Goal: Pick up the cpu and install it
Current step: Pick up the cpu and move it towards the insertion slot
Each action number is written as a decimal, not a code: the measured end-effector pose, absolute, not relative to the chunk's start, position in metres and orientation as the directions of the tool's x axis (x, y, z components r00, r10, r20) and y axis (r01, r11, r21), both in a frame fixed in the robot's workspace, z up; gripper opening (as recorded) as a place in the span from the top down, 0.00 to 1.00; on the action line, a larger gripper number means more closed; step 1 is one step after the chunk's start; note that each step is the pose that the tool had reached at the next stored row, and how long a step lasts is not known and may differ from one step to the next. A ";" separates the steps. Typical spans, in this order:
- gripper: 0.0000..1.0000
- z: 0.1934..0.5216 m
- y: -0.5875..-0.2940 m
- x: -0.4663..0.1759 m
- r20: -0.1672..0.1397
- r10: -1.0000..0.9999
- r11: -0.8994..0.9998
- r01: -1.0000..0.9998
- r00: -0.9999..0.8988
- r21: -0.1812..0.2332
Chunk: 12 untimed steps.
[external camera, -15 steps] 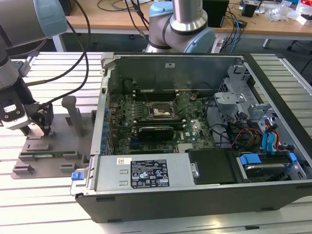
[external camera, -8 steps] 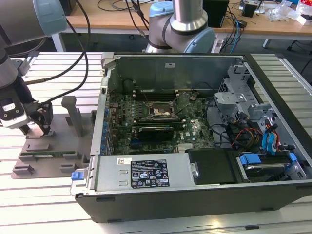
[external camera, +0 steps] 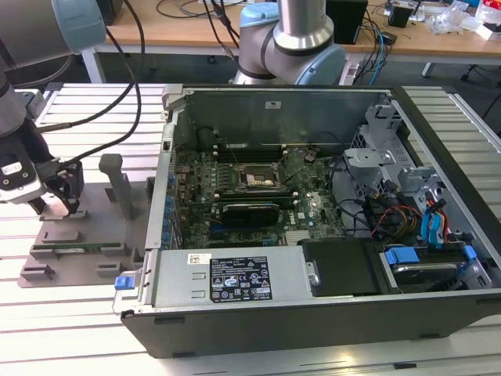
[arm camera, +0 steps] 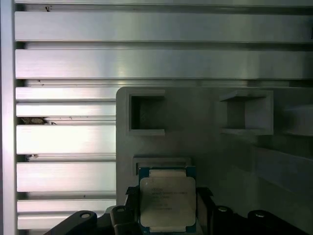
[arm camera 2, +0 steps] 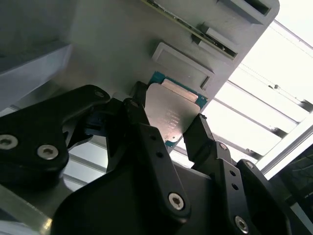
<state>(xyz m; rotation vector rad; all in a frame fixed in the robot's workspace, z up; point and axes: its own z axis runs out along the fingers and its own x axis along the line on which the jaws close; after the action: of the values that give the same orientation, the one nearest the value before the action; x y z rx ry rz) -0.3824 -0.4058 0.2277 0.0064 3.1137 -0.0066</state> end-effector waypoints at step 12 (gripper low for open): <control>0.45 0.255 -0.406 -0.382 -0.028 0.004 1.000 0.004 -1.000 -0.004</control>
<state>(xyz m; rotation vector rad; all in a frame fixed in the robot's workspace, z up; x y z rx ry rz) -0.3824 -0.4058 0.2551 0.0064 3.1136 -0.0065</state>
